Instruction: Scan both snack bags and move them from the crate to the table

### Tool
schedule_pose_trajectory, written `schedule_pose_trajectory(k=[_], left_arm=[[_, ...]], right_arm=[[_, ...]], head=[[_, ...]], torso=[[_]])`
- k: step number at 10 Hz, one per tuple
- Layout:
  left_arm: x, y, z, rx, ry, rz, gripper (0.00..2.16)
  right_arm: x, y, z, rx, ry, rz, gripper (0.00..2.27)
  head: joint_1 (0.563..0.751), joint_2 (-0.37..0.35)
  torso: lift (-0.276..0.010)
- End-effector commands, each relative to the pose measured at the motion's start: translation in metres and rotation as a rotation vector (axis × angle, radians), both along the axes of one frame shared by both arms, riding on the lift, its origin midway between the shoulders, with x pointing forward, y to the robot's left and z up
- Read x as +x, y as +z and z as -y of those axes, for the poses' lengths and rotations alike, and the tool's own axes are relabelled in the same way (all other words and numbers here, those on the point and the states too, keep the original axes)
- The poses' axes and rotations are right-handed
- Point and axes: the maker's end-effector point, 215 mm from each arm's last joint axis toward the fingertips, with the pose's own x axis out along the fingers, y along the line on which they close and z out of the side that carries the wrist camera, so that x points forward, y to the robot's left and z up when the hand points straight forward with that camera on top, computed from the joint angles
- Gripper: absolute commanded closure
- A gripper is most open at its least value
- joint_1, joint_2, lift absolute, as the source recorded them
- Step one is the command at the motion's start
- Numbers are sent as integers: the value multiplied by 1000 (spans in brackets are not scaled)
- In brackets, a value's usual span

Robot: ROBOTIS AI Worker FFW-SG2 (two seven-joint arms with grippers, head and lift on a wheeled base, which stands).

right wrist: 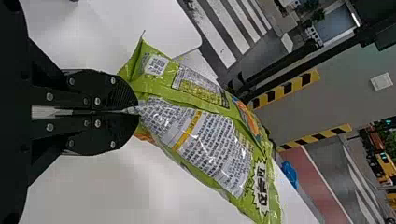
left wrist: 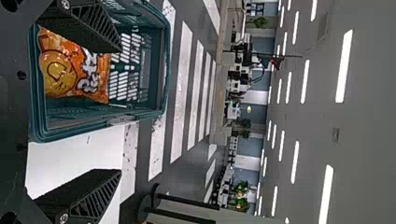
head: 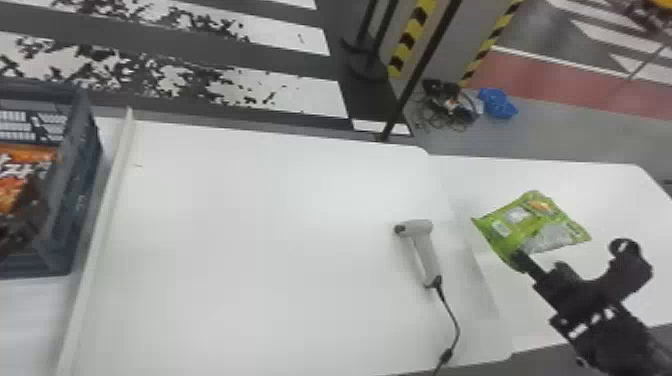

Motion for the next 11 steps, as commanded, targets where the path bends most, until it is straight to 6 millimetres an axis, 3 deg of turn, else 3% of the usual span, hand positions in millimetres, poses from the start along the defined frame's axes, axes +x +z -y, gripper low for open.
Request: schedule_pose_trajectory(k=[1,2,4,5,7,9,11], left_arm=[[0,2,1,-1,-3,2,76],[-1,2,1,0,-4,2,76],[-1,4,1,0,-5,5,76],[-1,4,2,-1,-7,6,76],[-1,7,3,-4,-6,11,76],[-1,7,4,-8,-4,12,76],[-1,9,10,-12,-12,15,76]], right_arm=[[-3,-10,1,-6,-15,-19,53],[-5,-13,4,-9,-29,-29,19],[-6,4,14,-55,-41,0,46],[-4,29,13,-116,-32,37,22],[6,89,-12,-213,-2,122,80],[17,148,-69,-298,47,224,80],[36,179,-160,-349,155,315,87]], head=[[695,-350],[695,-350],[695,-350],[695,-350],[695,-350],[695,-350],[695,-350]], torso=[[-88],[-88],[-88],[-88],[-88],[-88],[-88]])
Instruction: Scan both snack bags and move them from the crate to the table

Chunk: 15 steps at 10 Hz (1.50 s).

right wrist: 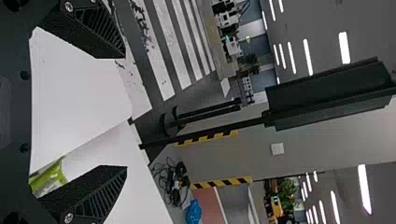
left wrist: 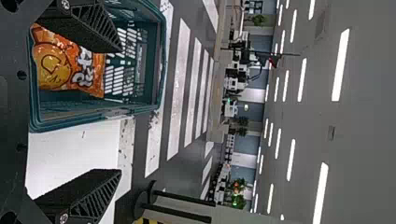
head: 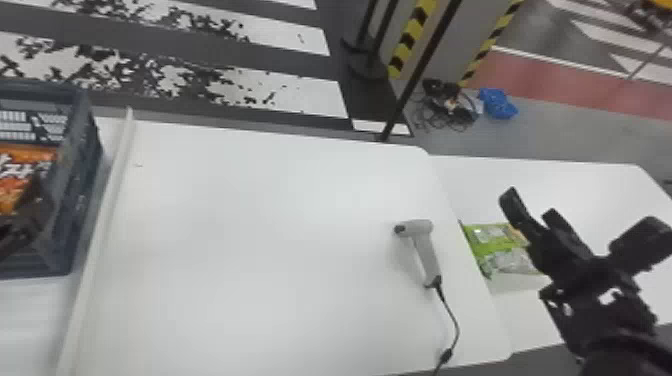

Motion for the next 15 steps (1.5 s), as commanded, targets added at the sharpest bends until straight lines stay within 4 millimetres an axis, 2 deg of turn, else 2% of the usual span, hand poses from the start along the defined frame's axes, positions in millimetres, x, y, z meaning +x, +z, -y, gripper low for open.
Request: schedule_pose_trajectory(k=[1,3,4,7,10,12,14,15], left_arm=[[0,1,2,-2,-3,2,76],[-1,0,2,-1,-2,-1,83],[-1,-1,2,0,-1,-3,97],[-1,-1,1,0,3,-3,130],[-3,-2,0,12,5,-4,134],[-6,-7,2,58,-27,-59,140],[-1,24,-30,112,-2,-23,147],[7,28,-50,165,-4,-46,140]], right_arm=[[16,14,-77,-57,99,49,97],[28,2,-153,-119,189,52,97],[29,-5,-183,-131,223,61,100],[23,-15,-245,-161,264,125,110],[13,-19,-274,-167,269,190,113],[12,-25,-280,-161,277,189,113],[12,-23,-282,-160,281,194,113],[12,-23,-283,-160,283,194,113]], head=[[695,-349],[695,-229],[695,-173],[695,-74],[695,-12],[695,18],[695,23],[695,42]], torso=[[-88],[-88],[-88],[-88],[-88],[-88],[-88],[-88]])
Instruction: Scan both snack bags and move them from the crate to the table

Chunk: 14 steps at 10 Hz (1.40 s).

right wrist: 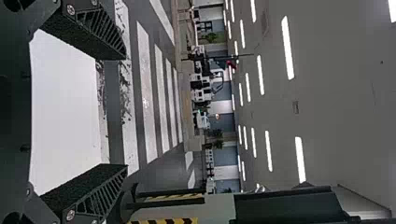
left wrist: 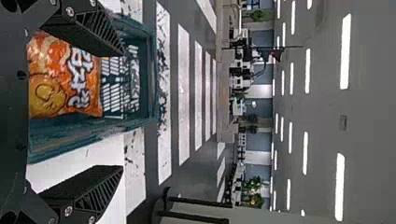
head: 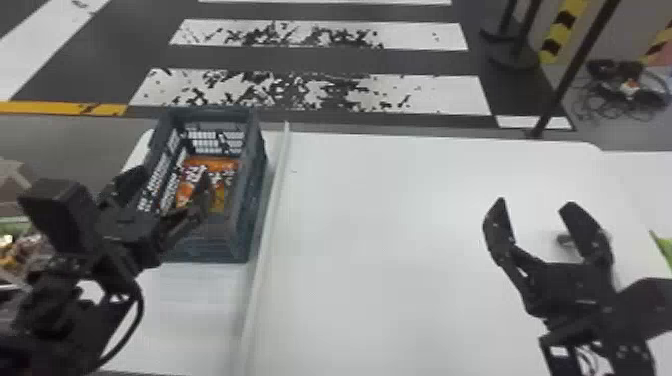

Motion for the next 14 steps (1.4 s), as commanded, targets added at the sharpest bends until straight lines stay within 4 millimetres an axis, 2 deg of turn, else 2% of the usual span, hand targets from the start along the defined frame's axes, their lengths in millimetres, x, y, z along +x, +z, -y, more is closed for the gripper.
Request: schedule_pose_trajectory(k=[1,3,5,6,8,11,14], left_arm=[[12,11,-36,85,15,-30,137],[27,35,-65,188,-39,-41,140],[42,44,-93,290,-90,-104,140],[51,47,-106,324,-104,-117,140],[61,35,-118,394,-166,-180,140],[78,5,-108,428,-302,-283,140],[102,-19,-77,452,-435,-364,140]], right_arm=[[-1,-1,-2,0,4,-2,113],[-2,-3,-6,3,12,-9,113],[-4,-1,-7,3,16,-5,113],[-5,-2,-7,3,16,-7,113],[-6,-2,-10,7,23,-10,113],[-5,2,-17,10,37,-5,113],[-9,6,-15,8,36,-4,113]], head=[[695,69],[695,121],[695,151],[695,170],[695,200],[695,214],[695,191]], torso=[[-88],[-88],[-88],[-88],[-88],[-88],[-88]])
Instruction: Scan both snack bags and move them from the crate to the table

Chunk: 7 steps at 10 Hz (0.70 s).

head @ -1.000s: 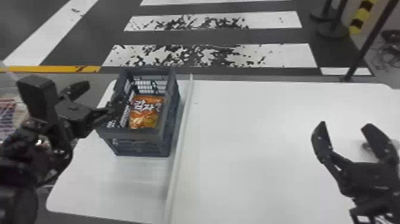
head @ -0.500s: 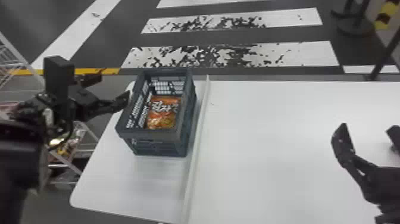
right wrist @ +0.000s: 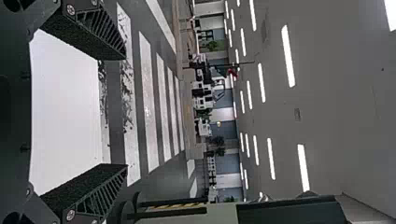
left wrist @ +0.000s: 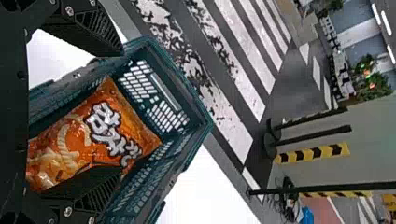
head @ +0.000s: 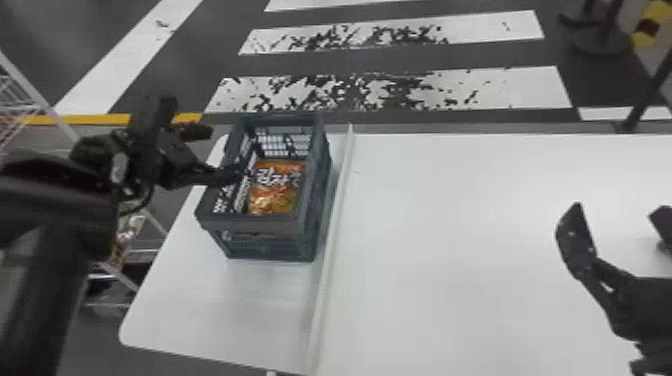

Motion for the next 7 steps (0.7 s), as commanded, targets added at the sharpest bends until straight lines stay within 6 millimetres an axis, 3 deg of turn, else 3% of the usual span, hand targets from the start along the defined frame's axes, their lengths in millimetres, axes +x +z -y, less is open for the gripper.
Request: schedule_pose_trajectory(k=[1,5,7], left_arm=[[14,-12,11,30,-38,-50,140],[37,-62,36,98,-115,-206,140],[40,-92,36,157,-124,-280,140]], right_arm=[[-1,2,0,0,0,-1,113],[-1,4,10,-2,-11,-8,113],[-1,3,13,-4,-15,-14,113]], head=[[695,178],[695,134],[695,118]], torso=[[-88],[-88],[-88]])
